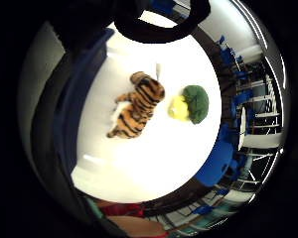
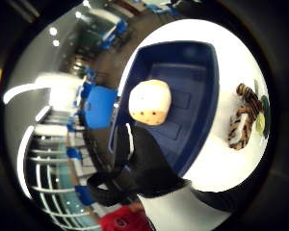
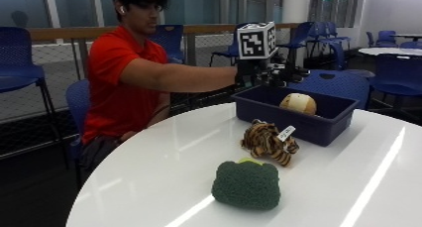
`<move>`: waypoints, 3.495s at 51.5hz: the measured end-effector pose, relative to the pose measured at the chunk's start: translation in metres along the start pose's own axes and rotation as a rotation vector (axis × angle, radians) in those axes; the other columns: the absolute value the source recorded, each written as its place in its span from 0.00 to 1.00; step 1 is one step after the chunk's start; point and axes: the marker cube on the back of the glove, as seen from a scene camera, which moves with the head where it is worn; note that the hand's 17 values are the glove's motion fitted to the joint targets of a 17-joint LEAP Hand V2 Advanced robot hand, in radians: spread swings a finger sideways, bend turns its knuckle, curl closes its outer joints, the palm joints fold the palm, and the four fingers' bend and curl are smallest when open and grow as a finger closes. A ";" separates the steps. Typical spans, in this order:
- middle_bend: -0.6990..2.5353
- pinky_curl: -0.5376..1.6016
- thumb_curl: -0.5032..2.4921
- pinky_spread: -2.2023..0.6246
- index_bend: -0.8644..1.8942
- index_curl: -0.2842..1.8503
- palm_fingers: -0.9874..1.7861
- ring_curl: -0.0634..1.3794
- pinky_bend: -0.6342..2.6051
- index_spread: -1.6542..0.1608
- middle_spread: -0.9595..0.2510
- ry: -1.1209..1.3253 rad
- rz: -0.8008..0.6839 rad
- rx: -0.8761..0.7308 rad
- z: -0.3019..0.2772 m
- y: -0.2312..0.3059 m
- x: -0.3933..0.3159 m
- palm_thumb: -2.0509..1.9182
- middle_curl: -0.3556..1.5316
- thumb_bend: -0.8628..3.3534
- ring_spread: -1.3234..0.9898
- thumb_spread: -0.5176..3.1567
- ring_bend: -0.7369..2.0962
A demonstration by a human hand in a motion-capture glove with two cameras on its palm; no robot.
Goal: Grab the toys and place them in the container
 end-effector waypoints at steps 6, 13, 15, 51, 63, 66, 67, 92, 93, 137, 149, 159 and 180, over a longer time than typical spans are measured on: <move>0.26 0.39 0.27 0.79 0.37 0.37 0.32 0.20 0.44 0.71 0.68 -0.018 0.044 -0.005 0.000 0.002 0.037 0.49 0.39 0.19 0.54 0.43 0.37; 0.26 0.39 0.26 0.79 0.38 0.36 0.32 0.20 0.43 0.71 0.69 -0.017 0.098 -0.014 0.008 0.005 0.069 0.49 0.37 0.19 0.54 0.43 0.35; 0.26 0.39 0.26 0.79 0.38 0.35 0.32 0.20 0.43 0.71 0.69 -0.007 0.110 -0.009 0.012 0.005 0.078 0.49 0.37 0.19 0.54 0.43 0.35; 0.25 0.40 0.23 0.80 0.38 0.32 0.29 0.18 0.43 0.71 0.70 0.006 0.219 -0.120 0.104 -0.012 0.110 0.49 0.30 0.19 0.55 0.44 0.31; 0.24 0.42 0.23 0.79 0.38 0.32 0.31 0.16 0.47 0.70 0.71 -0.036 0.247 -0.157 0.114 -0.014 0.109 0.50 0.29 0.19 0.56 0.44 0.31; 0.25 0.43 0.23 0.79 0.38 0.32 0.33 0.16 0.49 0.70 0.71 -0.042 0.257 -0.182 0.116 -0.013 0.109 0.50 0.28 0.19 0.56 0.44 0.31; 0.25 0.43 0.23 0.79 0.38 0.32 0.33 0.16 0.50 0.70 0.71 -0.044 0.261 -0.189 0.117 -0.013 0.109 0.50 0.28 0.19 0.56 0.44 0.31; 0.26 0.44 0.26 0.74 0.38 0.32 0.37 0.21 0.55 0.70 0.77 0.090 0.314 -0.330 0.138 0.005 0.084 0.53 0.27 0.21 0.58 0.48 0.40; 0.26 0.44 0.26 0.73 0.37 0.32 0.38 0.22 0.55 0.70 0.77 0.105 0.316 -0.336 0.138 0.005 0.084 0.54 0.28 0.21 0.58 0.49 0.41; 0.45 0.46 0.43 0.63 0.58 0.53 0.79 0.41 0.51 0.74 0.45 0.147 0.245 -0.069 0.133 -0.013 0.100 0.66 0.45 0.24 0.37 0.39 0.63; 0.48 0.47 0.47 0.63 0.61 0.57 0.77 0.45 0.53 0.76 0.45 0.049 0.276 -0.066 0.109 -0.013 0.107 0.65 0.50 0.24 0.38 0.37 0.66; 0.49 0.48 0.50 0.63 0.61 0.59 0.76 0.46 0.54 0.77 0.46 0.097 0.244 0.036 0.034 -0.023 0.095 0.65 0.53 0.24 0.38 0.36 0.67; 0.48 0.49 0.56 0.63 0.61 0.62 0.75 0.46 0.54 0.79 0.46 0.060 0.132 0.149 -0.074 -0.046 -0.005 0.64 0.57 0.24 0.39 0.36 0.68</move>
